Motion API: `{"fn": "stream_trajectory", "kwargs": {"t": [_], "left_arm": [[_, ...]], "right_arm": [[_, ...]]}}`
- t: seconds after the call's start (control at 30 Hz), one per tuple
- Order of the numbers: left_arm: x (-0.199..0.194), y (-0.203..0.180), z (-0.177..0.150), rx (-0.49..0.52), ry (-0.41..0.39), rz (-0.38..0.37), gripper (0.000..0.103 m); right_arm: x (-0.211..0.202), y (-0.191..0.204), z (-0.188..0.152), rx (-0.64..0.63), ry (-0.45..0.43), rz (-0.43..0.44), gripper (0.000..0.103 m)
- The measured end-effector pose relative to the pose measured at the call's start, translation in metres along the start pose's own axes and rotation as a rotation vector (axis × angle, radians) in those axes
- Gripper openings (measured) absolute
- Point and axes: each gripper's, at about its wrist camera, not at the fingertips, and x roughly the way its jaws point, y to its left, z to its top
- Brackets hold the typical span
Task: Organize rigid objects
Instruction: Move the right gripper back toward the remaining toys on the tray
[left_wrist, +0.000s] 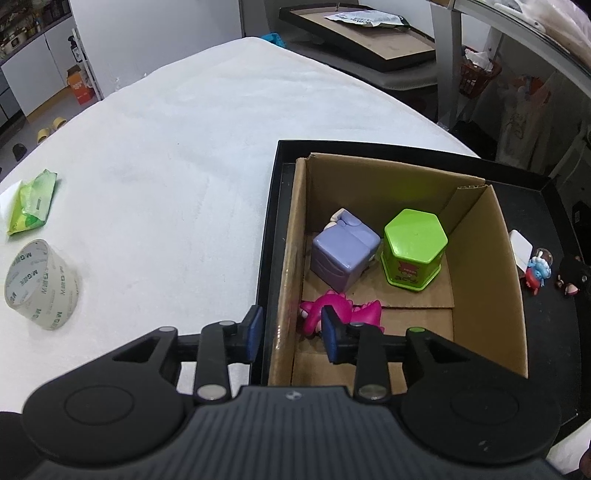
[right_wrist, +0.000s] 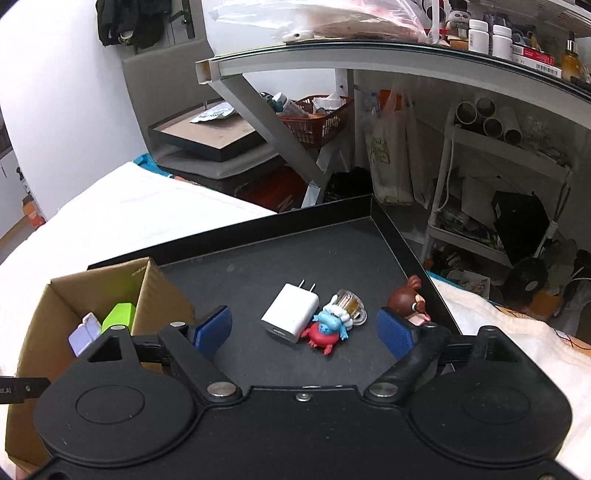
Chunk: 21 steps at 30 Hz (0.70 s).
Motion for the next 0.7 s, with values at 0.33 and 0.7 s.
{"fn": "stream_trajectory", "kwargs": {"t": [0.33, 0.7], "left_arm": [[0.006, -0.019, 0.004, 0.018, 0.021, 0.073, 0.039], [0.016, -0.025, 0.013, 0.005, 0.041, 0.122, 0.04]], "right_arm": [[0.011, -0.014, -0.006, 0.059, 0.036, 0.016, 0.087], [0.04, -0.024, -0.005, 0.071, 0.053, 0.001, 0.084]]}}
